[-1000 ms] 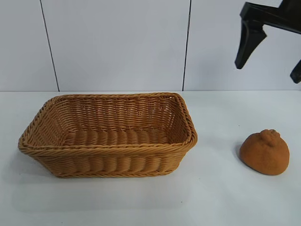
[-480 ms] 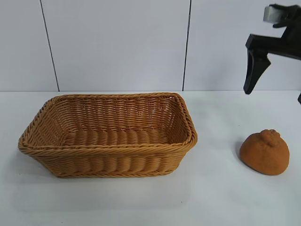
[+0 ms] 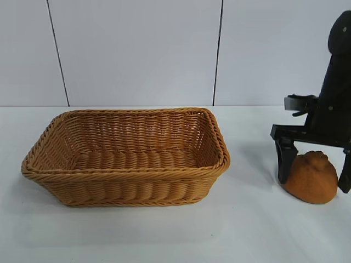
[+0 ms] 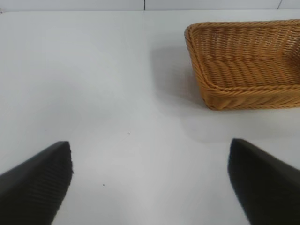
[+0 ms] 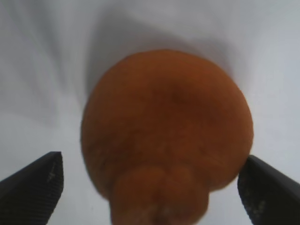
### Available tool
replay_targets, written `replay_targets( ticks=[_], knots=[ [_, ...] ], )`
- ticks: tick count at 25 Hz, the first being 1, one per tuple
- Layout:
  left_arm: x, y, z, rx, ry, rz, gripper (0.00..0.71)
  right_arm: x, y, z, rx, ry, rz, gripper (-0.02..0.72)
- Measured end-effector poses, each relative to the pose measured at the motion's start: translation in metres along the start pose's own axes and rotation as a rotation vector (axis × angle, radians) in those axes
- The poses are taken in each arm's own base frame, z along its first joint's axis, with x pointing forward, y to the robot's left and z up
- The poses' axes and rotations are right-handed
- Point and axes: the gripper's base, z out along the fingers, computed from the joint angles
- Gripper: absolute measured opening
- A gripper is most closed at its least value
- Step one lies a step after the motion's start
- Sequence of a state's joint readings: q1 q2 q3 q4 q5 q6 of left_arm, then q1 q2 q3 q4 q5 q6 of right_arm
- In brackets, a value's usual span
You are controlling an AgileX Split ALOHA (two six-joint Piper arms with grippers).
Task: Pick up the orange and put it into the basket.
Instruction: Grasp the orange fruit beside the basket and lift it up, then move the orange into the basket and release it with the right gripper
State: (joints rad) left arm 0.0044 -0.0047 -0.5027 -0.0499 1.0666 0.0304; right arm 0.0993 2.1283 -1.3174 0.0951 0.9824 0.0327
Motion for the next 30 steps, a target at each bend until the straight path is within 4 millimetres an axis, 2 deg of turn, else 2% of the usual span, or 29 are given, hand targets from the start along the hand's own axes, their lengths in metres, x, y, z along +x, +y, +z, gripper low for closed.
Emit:
replay_targets(
  ticks=[2, 5, 8, 11, 12, 16, 18, 24, 26, 30],
  knots=[
    [0.000, 0.000, 0.000, 0.000, 0.000, 0.000, 0.643, 0.000, 0.000, 0.001, 0.005, 0.002, -0.002, 0.646],
    [0.000, 0.000, 0.000, 0.000, 0.000, 0.000, 0.643, 0.000, -0.001, 0.000, 0.009, -0.003, -0.005, 0.529],
    [0.000, 0.000, 0.000, 0.000, 0.000, 0.000, 0.643, -0.001, -0.002, -0.002, 0.020, -0.019, -0.014, 0.356],
    [0.000, 0.000, 0.000, 0.000, 0.000, -0.001, 0.643, 0.000, -0.001, -0.011, 0.022, -0.041, -0.016, 0.135],
    [0.000, 0.000, 0.000, 0.000, 0.000, -0.001, 0.643, 0.000, -0.001, -0.015, 0.021, -0.050, -0.016, 0.100],
    [0.000, 0.000, 0.000, 0.000, 0.000, -0.001, 0.643, -0.003, 0.001, -0.036, 0.019, -0.107, -0.022, 0.097],
    [0.000, 0.000, 0.000, 0.000, 0.000, -0.001, 0.643, -0.005, 0.002, -0.053, 0.014, -0.157, -0.026, 0.097],
    [0.000, 0.000, 0.000, -0.001, 0.000, -0.002, 0.643, -0.007, 0.012, -0.127, -0.025, -0.354, -0.035, 0.097],
    [0.000, 0.000, 0.000, -0.001, 0.000, -0.001, 0.643, -0.006, 0.018, -0.145, -0.034, -0.399, -0.050, 0.097],
    [0.000, 0.000, 0.000, -0.002, 0.000, -0.001, 0.643, -0.004, 0.042, -0.158, -0.049, -0.424, -0.108, 0.097]
  ],
)
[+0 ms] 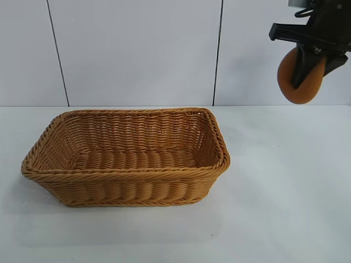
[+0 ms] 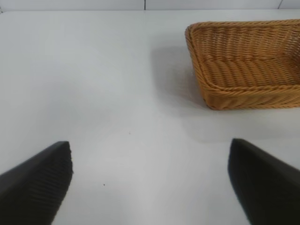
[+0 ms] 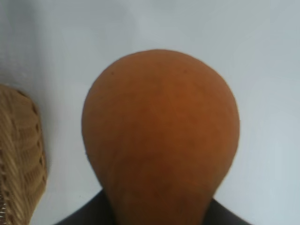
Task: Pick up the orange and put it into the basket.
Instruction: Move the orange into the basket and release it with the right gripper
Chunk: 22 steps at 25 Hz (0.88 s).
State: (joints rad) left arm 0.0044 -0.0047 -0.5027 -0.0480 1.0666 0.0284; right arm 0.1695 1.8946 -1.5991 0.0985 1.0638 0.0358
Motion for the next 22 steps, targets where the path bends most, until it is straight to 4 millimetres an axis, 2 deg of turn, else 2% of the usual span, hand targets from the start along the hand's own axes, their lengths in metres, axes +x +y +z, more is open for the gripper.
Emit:
replay_targets(
  ticks=[5, 12, 15, 19, 22],
  knots=[
    [0.000, 0.000, 0.000, 0.001, 0.000, 0.000, 0.643, 0.005, 0.051, 0.000, -0.051, -0.003, -0.108, 0.097],
    [0.000, 0.000, 0.000, 0.001, 0.000, 0.000, 0.643, 0.032, 0.148, 0.000, -0.160, -0.049, -0.294, 0.097],
    [0.000, 0.000, 0.000, 0.001, 0.000, 0.000, 0.643, 0.042, 0.179, -0.002, -0.205, -0.090, -0.338, 0.097],
    [0.000, 0.000, 0.000, 0.001, 0.000, 0.000, 0.643, 0.048, 0.200, 0.008, -0.236, -0.114, -0.344, 0.097],
    [0.000, 0.000, 0.000, 0.001, 0.000, 0.000, 0.643, 0.048, 0.205, 0.033, -0.235, -0.090, -0.335, 0.097]
  ],
)
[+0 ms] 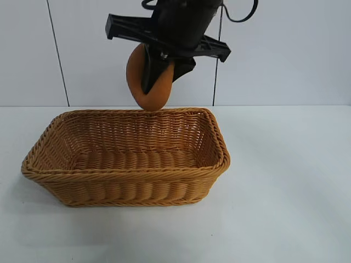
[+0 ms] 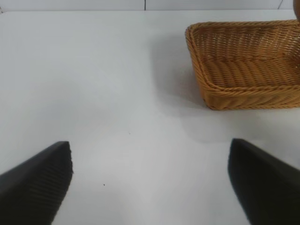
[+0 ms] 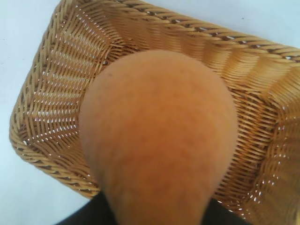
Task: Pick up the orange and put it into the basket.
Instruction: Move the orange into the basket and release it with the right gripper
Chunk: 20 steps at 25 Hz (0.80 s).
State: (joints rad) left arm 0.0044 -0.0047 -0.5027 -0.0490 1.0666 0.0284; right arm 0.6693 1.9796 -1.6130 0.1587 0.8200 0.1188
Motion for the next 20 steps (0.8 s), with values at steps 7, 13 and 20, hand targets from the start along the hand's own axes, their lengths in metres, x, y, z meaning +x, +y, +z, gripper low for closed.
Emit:
replay_targets(
  ticks=[7, 13, 20],
  knots=[
    [0.000, 0.000, 0.000, 0.000, 0.000, 0.000, 0.643, 0.011, -0.009, 0.074, -0.002, 0.061, 0.048, 0.097],
    [0.000, 0.000, 0.000, 0.000, 0.000, 0.000, 0.643, 0.017, -0.010, 0.085, -0.007, 0.097, 0.032, 0.190],
    [0.000, 0.000, 0.000, 0.000, 0.000, 0.000, 0.643, 0.018, -0.010, 0.078, 0.003, 0.138, -0.001, 0.594]
  ],
)
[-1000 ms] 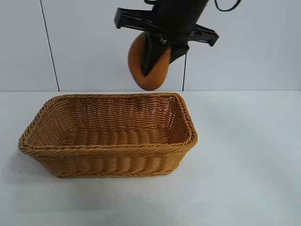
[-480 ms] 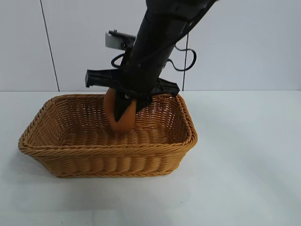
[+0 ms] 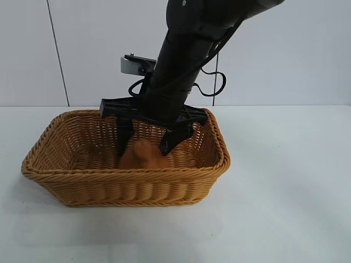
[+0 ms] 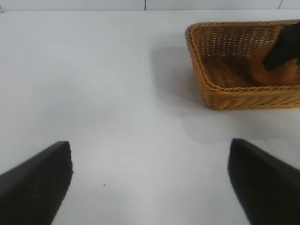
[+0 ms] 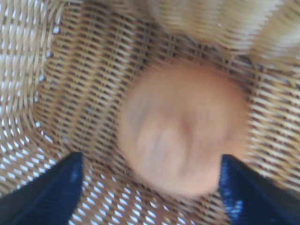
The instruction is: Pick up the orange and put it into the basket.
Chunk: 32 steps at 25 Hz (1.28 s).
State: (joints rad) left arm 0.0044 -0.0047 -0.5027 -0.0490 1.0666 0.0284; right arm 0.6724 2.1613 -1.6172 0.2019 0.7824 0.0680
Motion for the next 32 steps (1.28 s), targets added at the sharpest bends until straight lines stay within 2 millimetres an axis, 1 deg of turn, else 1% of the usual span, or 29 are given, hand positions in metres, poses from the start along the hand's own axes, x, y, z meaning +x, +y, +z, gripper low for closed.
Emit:
replay_targets(
  ticks=[3, 7, 11, 13, 15, 17, 21, 25, 27, 29, 30, 32],
  knots=[
    [0.000, 0.000, 0.000, 0.000, 0.000, 0.000, 0.643, -0.002, 0.001, -0.014, 0.030, 0.043, -0.037, 0.614],
    [0.000, 0.000, 0.000, 0.000, 0.000, 0.000, 0.643, -0.017, 0.005, -0.047, 0.075, 0.081, -0.088, 0.620],
    [0.000, 0.000, 0.000, 0.000, 0.000, 0.000, 0.643, -0.035, 0.008, -0.083, 0.133, 0.046, -0.095, 0.620],
    [0.000, 0.000, 0.000, 0.000, 0.000, 0.000, 0.643, -0.045, 0.004, -0.097, 0.147, -0.009, -0.073, 0.620],
    [0.000, 0.000, 0.000, 0.000, 0.000, 0.000, 0.643, -0.052, -0.007, -0.106, 0.157, -0.042, -0.039, 0.620],
    [0.000, 0.000, 0.000, 0.000, 0.000, 0.000, 0.643, -0.055, -0.022, -0.111, 0.172, -0.053, -0.006, 0.620],
    [0.000, 0.000, 0.000, 0.000, 0.000, 0.000, 0.643, -0.059, -0.068, -0.119, 0.208, -0.059, 0.084, 0.620],
    [0.000, 0.000, 0.000, 0.000, 0.000, 0.000, 0.643, -0.057, -0.130, -0.133, 0.265, -0.072, 0.191, 0.620],
    [0.000, 0.000, 0.000, 0.000, 0.000, 0.000, 0.643, -0.053, -0.165, -0.142, 0.309, -0.078, 0.251, 0.620],
    [0.000, 0.000, 0.000, 0.000, 0.000, 0.000, 0.643, -0.047, -0.196, -0.151, 0.344, -0.082, 0.305, 0.620],
    [0.000, 0.000, 0.000, 0.000, 0.000, 0.000, 0.643, -0.043, -0.211, -0.155, 0.357, -0.084, 0.336, 0.620],
    [0.000, 0.000, 0.000, 0.000, 0.000, 0.000, 0.643, -0.035, -0.234, -0.163, 0.374, -0.089, 0.387, 0.620]
  ],
)
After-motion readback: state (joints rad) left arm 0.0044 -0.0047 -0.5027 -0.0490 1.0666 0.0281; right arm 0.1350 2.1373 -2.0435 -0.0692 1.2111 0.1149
